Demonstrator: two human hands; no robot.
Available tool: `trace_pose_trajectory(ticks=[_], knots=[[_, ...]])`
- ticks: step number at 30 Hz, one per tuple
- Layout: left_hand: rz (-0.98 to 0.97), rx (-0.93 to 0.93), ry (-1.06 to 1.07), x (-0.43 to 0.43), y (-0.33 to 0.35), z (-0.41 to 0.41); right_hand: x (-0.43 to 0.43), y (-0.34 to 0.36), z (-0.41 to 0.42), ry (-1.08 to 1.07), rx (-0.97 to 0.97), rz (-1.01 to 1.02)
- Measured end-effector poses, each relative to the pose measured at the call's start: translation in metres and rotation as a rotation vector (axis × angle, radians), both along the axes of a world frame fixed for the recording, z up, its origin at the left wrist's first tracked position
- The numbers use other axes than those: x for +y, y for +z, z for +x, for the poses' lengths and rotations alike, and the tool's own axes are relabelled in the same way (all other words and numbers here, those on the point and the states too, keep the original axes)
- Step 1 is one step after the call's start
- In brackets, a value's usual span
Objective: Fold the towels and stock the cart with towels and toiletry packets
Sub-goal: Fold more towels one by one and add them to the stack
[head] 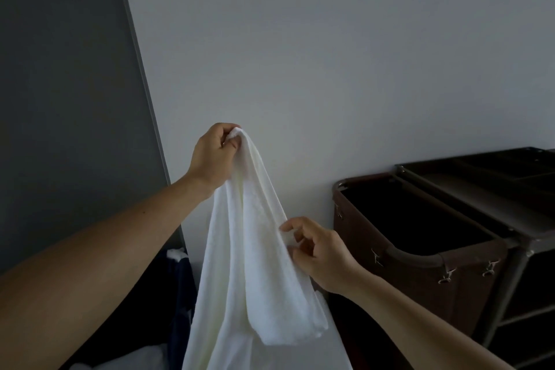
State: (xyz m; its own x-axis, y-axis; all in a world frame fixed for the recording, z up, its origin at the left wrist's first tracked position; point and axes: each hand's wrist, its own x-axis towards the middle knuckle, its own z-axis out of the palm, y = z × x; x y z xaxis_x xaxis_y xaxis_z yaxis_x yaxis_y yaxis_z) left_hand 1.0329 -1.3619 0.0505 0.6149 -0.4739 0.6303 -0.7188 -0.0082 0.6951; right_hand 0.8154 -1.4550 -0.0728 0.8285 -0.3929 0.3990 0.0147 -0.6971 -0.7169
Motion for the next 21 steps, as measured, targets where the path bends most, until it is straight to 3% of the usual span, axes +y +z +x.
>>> trace_pose_trajectory(ticks=[6, 12, 14, 18, 21], knots=[[-0.019, -0.003, 0.017, 0.000, 0.003, -0.002, -0.004, -0.006, 0.002, -0.141, 0.321, -0.210], [-0.036, 0.036, 0.052, 0.004, 0.003, 0.000, -0.002, -0.021, 0.003, -0.139, 0.600, -0.083], [-0.044, 0.055, 0.056, 0.005, 0.003, 0.000, 0.000, -0.025, 0.002, -0.090, 0.624, 0.014], [-0.057, 0.061, 0.076, 0.007, 0.003, 0.002, 0.008, -0.032, 0.001, -0.123, 0.612, -0.094], [-0.061, 0.065, 0.086, 0.010, 0.004, 0.005, 0.011, -0.033, 0.001, -0.123, 0.620, 0.055]])
